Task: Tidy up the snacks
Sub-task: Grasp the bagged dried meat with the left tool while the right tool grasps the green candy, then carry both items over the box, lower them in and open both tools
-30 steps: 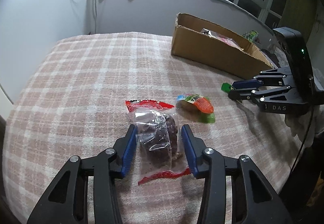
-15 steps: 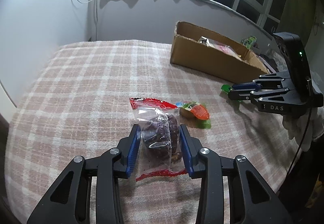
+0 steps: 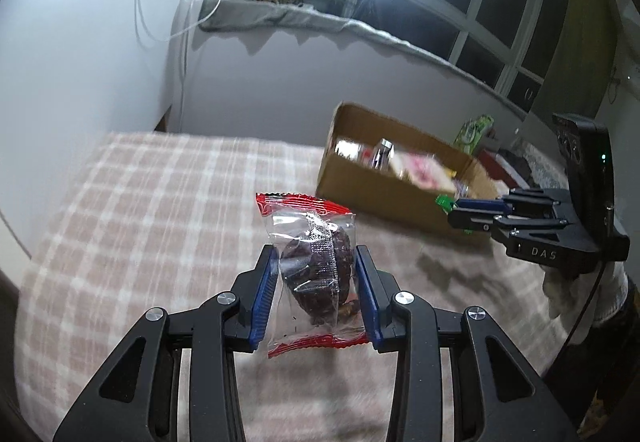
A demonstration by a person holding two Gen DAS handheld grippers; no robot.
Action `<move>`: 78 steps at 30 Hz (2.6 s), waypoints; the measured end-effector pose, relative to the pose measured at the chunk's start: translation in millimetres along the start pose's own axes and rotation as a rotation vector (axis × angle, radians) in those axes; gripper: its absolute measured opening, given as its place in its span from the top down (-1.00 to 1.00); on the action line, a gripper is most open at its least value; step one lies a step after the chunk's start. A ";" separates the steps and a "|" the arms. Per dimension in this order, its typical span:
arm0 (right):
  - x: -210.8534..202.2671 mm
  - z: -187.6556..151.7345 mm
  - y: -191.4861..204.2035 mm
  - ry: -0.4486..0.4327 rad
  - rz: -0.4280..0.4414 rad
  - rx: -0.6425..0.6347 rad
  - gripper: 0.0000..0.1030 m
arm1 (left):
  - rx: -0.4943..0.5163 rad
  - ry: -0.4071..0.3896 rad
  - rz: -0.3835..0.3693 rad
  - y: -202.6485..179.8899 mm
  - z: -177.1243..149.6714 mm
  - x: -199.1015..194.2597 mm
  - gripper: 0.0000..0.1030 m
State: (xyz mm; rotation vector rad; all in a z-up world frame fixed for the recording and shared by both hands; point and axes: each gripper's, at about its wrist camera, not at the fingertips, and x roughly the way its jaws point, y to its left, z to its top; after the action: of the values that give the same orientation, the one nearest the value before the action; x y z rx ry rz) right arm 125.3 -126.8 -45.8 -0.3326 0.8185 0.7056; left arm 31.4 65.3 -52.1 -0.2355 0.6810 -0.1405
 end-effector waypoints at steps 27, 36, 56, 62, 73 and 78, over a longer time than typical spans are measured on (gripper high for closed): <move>9.5 36.9 -107.2 -0.049 -0.185 0.195 0.59 | 0.115 -0.008 -0.028 -63.0 108.8 96.7 0.30; 22.7 38.9 -122.9 -0.029 -0.215 0.209 0.59 | 0.144 0.014 -0.035 -78.5 113.4 116.9 0.30; 17.9 35.4 -121.8 -0.058 -0.282 0.187 -0.52 | 0.154 0.023 -0.003 -82.5 115.1 125.5 -0.09; 19.8 36.1 -119.6 -0.053 -0.303 0.172 -0.69 | 0.163 0.023 -0.002 -84.7 114.4 125.3 -0.09; 14.5 33.5 -118.9 -0.064 -0.324 0.170 -0.77 | 0.190 -0.001 0.030 -88.1 109.7 111.4 -0.11; 4.1 32.3 -112.4 -0.088 -0.323 0.168 -0.77 | 0.203 -0.029 0.036 -91.3 106.9 95.3 -0.11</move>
State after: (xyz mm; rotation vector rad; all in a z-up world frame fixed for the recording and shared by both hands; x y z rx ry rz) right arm 222.2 -189.7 -27.1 -0.2717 0.7137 0.3453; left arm 168.0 -24.2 -5.6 -0.0302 0.6373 -0.1704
